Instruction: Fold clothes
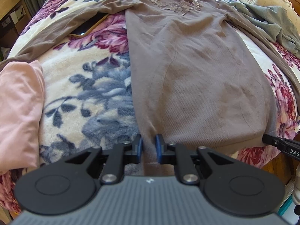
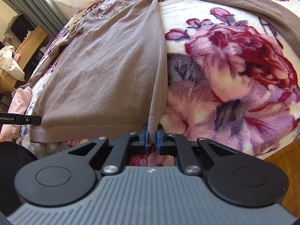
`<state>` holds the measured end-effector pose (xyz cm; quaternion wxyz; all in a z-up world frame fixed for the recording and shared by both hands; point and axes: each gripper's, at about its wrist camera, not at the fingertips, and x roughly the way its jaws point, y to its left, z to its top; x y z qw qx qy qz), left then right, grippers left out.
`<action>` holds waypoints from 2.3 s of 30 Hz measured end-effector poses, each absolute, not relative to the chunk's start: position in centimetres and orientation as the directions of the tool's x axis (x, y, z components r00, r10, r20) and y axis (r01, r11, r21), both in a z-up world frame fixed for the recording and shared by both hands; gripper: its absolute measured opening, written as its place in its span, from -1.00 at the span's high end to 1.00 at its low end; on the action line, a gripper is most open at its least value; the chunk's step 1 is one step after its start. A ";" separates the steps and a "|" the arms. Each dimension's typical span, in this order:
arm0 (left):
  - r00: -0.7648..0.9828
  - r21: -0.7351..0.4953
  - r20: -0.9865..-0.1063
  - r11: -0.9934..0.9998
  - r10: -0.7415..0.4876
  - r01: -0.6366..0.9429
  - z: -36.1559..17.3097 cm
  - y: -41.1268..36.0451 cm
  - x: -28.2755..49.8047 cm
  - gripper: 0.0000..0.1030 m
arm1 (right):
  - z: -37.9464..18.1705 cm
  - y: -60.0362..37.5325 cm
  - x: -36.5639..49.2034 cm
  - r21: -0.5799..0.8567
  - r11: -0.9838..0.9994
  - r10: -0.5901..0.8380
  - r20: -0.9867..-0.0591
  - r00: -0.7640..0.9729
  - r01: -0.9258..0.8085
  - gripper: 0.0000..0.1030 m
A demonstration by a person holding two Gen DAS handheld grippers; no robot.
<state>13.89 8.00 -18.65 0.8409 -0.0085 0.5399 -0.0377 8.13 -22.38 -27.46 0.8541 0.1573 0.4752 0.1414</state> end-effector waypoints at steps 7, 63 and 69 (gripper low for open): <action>0.419 -0.069 -0.904 0.996 -0.088 0.060 -18.7 8.3 13.1 0.83 | -27.5 -22.4 7.7 0.401 0.911 0.393 -0.777 0.492 -0.094 0.91; 0.342 -0.220 -0.905 0.965 -0.255 0.140 -20.2 9.5 14.8 0.73 | -28.3 -25.4 9.3 0.574 0.818 0.425 -0.643 0.638 0.034 0.66; 0.375 -0.215 -0.894 0.969 -0.246 0.123 -19.7 9.7 13.5 0.89 | -27.3 -25.1 7.9 0.576 0.817 0.439 -0.619 0.651 -0.003 0.87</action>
